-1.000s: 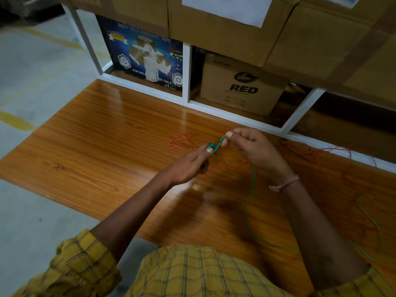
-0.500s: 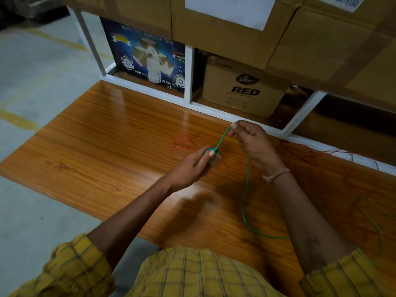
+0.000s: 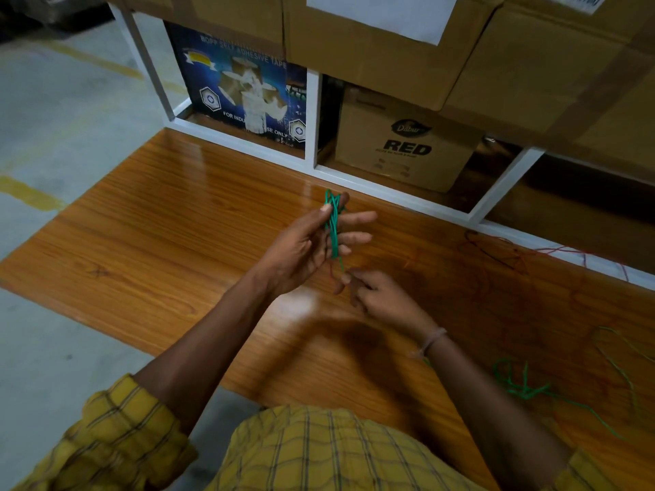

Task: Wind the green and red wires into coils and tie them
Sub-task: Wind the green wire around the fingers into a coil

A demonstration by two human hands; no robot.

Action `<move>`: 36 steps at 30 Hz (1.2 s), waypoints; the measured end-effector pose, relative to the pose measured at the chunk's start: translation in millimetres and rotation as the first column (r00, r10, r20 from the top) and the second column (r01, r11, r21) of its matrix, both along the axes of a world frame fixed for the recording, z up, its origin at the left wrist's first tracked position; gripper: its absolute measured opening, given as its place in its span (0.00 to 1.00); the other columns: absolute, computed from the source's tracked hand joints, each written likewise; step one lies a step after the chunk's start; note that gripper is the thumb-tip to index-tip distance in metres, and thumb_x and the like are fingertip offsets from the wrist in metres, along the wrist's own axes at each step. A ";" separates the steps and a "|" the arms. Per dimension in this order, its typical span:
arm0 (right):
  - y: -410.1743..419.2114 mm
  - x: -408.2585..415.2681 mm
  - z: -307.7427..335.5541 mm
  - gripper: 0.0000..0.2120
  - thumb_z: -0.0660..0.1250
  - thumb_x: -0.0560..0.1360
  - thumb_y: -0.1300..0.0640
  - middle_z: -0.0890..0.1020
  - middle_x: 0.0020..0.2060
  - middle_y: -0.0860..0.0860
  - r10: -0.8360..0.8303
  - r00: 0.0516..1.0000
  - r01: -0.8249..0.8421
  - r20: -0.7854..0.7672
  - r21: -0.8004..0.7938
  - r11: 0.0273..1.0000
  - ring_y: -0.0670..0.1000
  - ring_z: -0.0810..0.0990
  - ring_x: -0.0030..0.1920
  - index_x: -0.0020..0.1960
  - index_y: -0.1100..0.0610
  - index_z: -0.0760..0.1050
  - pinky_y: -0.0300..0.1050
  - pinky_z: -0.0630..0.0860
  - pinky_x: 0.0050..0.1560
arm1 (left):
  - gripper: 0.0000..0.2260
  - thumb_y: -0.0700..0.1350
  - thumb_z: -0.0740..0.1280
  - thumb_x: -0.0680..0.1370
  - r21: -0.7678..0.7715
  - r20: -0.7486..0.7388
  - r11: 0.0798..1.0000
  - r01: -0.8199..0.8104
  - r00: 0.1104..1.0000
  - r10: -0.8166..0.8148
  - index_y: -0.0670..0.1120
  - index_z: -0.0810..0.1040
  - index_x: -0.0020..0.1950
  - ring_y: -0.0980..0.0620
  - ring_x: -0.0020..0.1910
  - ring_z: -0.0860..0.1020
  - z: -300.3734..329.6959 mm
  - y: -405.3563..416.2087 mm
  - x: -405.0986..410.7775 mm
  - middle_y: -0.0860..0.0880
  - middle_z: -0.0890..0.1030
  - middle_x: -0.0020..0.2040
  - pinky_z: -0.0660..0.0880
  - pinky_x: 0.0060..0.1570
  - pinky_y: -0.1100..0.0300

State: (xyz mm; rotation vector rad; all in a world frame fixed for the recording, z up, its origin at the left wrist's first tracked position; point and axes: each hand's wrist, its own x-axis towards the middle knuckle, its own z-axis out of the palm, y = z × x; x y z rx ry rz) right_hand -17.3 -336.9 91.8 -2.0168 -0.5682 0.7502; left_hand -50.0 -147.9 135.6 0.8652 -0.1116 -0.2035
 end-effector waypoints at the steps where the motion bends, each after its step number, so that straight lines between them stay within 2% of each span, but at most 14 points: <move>1: -0.6 -3.8 7.0 0.14 0.61 0.86 0.55 0.74 0.28 0.50 0.062 0.997 -0.061 0.048 -0.022 0.998 0.46 0.71 0.27 0.50 0.61 0.82 0.44 0.67 0.32 | 0.18 0.49 0.51 0.90 0.067 0.003 0.998 -0.013 1.000 0.013 0.47 0.67 0.78 0.42 0.64 0.83 -1.7 2.2 0.9 0.38 0.78 0.73 0.82 0.59 0.53; 3: -3.9 -6.3 23.7 0.13 0.64 0.85 0.53 0.78 0.27 0.46 0.201 0.966 -0.188 0.161 -0.090 0.978 0.44 0.74 0.29 0.47 0.58 0.80 0.47 0.71 0.35 | 0.16 0.48 0.52 0.90 0.280 0.011 0.958 -0.055 0.999 0.054 0.50 0.67 0.77 0.40 0.70 0.80 -8.1 2.9 1.3 0.40 0.79 0.73 0.80 0.65 0.50; 6: -12.8 -3.4 54.1 0.12 0.67 0.82 0.50 0.78 0.31 0.49 0.351 0.916 -0.310 0.195 -0.213 0.927 0.47 0.74 0.32 0.44 0.56 0.78 0.51 0.71 0.36 | 0.11 0.45 0.56 0.89 0.550 0.032 0.828 -0.113 0.993 0.114 0.50 0.73 0.70 0.46 0.64 0.84 -18.0 1.2 2.1 0.42 0.82 0.69 0.81 0.61 0.54; 9: -22.1 8.4 93.1 0.10 0.68 0.83 0.54 0.76 0.32 0.51 0.334 0.935 -0.312 0.123 -0.169 0.935 0.47 0.71 0.32 0.48 0.61 0.80 0.45 0.66 0.34 | 0.14 0.45 0.58 0.89 0.769 0.084 0.627 -0.124 0.992 0.093 0.38 0.77 0.67 0.55 0.54 0.86 -24.1 3.6 1.8 0.49 0.84 0.61 0.82 0.55 0.58; 11: -29.8 21.2 115.0 0.09 0.67 0.83 0.58 0.76 0.34 0.54 0.277 0.956 -0.268 0.100 -0.095 0.959 0.49 0.72 0.33 0.50 0.63 0.81 0.40 0.68 0.33 | 0.16 0.49 0.58 0.88 0.823 0.109 0.560 -0.099 0.994 0.016 0.39 0.78 0.65 0.53 0.48 0.86 -23.4 1.3 -2.6 0.54 0.87 0.55 0.82 0.49 0.57; 14: -39.3 42.0 124.8 0.08 0.68 0.82 0.61 0.75 0.30 0.50 0.175 0.980 -0.180 0.096 0.044 0.983 0.44 0.70 0.29 0.50 0.66 0.81 0.34 0.67 0.30 | 0.19 0.49 0.54 0.90 0.731 0.025 0.682 0.010 0.999 -0.041 0.40 0.75 0.73 0.51 0.32 0.83 -17.3 -9.2 -9.2 0.48 0.88 0.57 0.74 0.33 0.62; 16: -40.5 56.8 119.3 0.09 0.69 0.82 0.61 0.76 0.30 0.45 0.102 0.985 -0.118 0.138 0.107 0.987 0.42 0.71 0.30 0.51 0.68 0.80 0.33 0.68 0.32 | 0.21 0.51 0.51 0.90 0.627 -0.024 0.776 0.074 0.997 -0.075 0.42 0.73 0.76 0.51 0.28 0.81 -14.8 -14.9 -12.2 0.40 0.86 0.61 0.67 0.29 0.62; 20: -32.5 77.6 92.3 0.12 0.73 0.78 0.51 0.81 0.41 0.58 -0.031 0.955 -0.027 0.294 0.189 0.982 0.47 0.77 0.43 0.48 0.61 0.80 0.45 0.74 0.47 | 0.23 0.50 0.50 0.89 0.412 -0.057 0.890 0.198 0.980 -0.192 0.38 0.71 0.77 0.46 0.33 0.84 -13.9 -18.8 -12.7 0.33 0.82 0.66 0.66 0.26 0.63; 22: -30.4 78.9 73.3 0.10 0.74 0.78 0.55 0.81 0.41 0.59 -0.106 0.949 0.040 0.297 0.222 0.974 0.48 0.77 0.44 0.47 0.62 0.80 0.45 0.74 0.47 | 0.24 0.50 0.51 0.88 0.279 -0.053 0.928 0.249 0.968 -0.244 0.37 0.70 0.78 0.45 0.37 0.85 -10.6 -20.1 -13.2 0.33 0.80 0.68 0.67 0.27 0.64; 25: -30.6 70.9 47.1 0.10 0.69 0.82 0.58 0.78 0.40 0.56 -0.164 0.961 0.113 0.221 0.226 0.967 0.47 0.75 0.42 0.49 0.65 0.78 0.45 0.71 0.44 | 0.25 0.49 0.52 0.88 0.117 -0.024 0.961 0.251 0.968 -0.250 0.37 0.66 0.81 0.45 0.43 0.86 -5.8 -19.3 -13.9 0.34 0.78 0.71 0.72 0.32 0.63; 27: -33.5 57.1 35.8 0.09 0.64 0.85 0.60 0.78 0.39 0.54 -0.162 0.974 0.136 0.160 0.160 0.978 0.39 0.74 0.35 0.53 0.64 0.79 0.39 0.69 0.38 | 0.25 0.49 0.51 0.88 0.024 -0.001 0.973 0.231 0.973 -0.231 0.38 0.63 0.82 0.45 0.49 0.86 -2.3 -19.8 -14.1 0.36 0.74 0.75 0.77 0.38 0.62; 30: -41.4 27.8 25.7 0.14 0.59 0.87 0.58 0.78 0.33 0.54 -0.128 0.980 0.122 0.153 0.048 0.991 0.39 0.72 0.26 0.47 0.60 0.79 0.38 0.67 0.32 | 0.24 0.48 0.50 0.89 -0.073 0.021 0.978 0.194 0.981 -0.193 0.39 0.58 0.84 0.43 0.60 0.85 1.3 -23.6 -10.9 0.39 0.70 0.80 0.83 0.56 0.55; 33: -50.5 7.0 27.3 0.14 0.60 0.87 0.55 0.81 0.33 0.60 -0.030 0.986 0.034 0.162 -0.022 0.999 0.39 0.74 0.25 0.46 0.55 0.81 0.33 0.68 0.31 | 0.23 0.46 0.48 0.90 -0.084 0.019 0.987 0.139 0.990 -0.137 0.40 0.55 0.85 0.37 0.74 0.75 1.1 -31.2 -4.6 0.42 0.67 0.82 0.70 0.75 0.42; 36: -63.9 0.2 36.5 0.15 0.61 0.86 0.56 0.80 0.30 0.53 0.075 0.990 -0.067 0.122 -0.069 0.995 0.39 0.74 0.24 0.57 0.65 0.82 0.29 0.68 0.30 | 0.23 0.44 0.50 0.89 -0.044 -0.027 0.999 0.028 0.999 -0.029 0.41 0.56 0.85 0.37 0.78 0.70 -0.6 -40.7 6.2 0.45 0.68 0.82 0.65 0.78 0.42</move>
